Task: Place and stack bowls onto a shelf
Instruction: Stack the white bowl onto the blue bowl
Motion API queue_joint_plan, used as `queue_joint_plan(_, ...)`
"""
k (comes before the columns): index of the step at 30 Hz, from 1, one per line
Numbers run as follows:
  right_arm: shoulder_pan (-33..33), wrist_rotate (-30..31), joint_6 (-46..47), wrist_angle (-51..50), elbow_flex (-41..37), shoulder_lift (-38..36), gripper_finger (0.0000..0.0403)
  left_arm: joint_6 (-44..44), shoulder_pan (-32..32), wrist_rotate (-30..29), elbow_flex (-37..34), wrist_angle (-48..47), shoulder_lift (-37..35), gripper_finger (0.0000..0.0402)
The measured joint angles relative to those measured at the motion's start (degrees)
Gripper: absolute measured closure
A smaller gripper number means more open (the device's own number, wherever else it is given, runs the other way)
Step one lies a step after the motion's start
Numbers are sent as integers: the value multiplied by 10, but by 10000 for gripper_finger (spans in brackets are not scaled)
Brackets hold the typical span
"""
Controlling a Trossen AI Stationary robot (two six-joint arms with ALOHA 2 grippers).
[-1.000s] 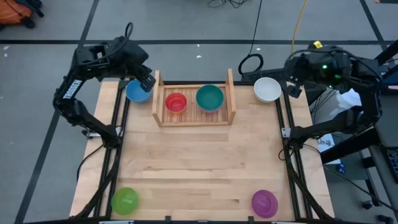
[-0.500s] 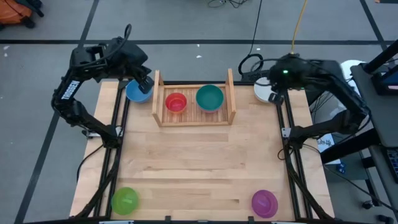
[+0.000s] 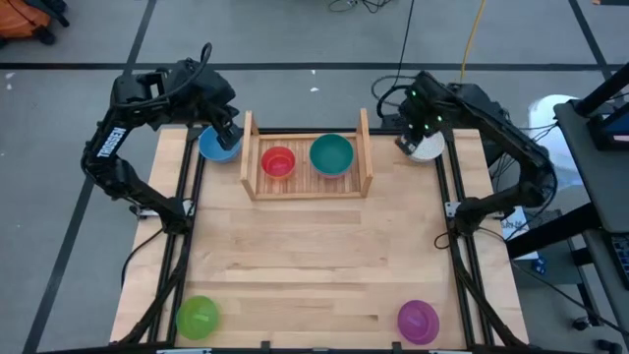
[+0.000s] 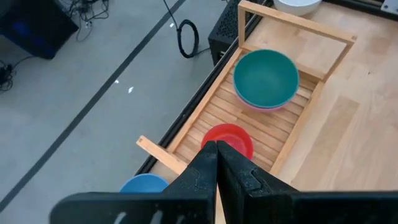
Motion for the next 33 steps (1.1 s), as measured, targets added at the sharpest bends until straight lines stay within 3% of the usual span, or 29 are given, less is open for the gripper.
queue_joint_plan(12,-114,-1,64,11,0,138,277,23,13,0,0,0,0,394)
queue_joint_plan(19,-137,-59,57,36,0,199,277,31,39,0,0,0,0,394)
queue_joint_plan(28,-146,-56,63,65,0,238,277,32,61,0,0,0,0,394)
queue_joint_plan(33,-150,-27,89,58,0,252,277,41,67,1,0,0,0,394)
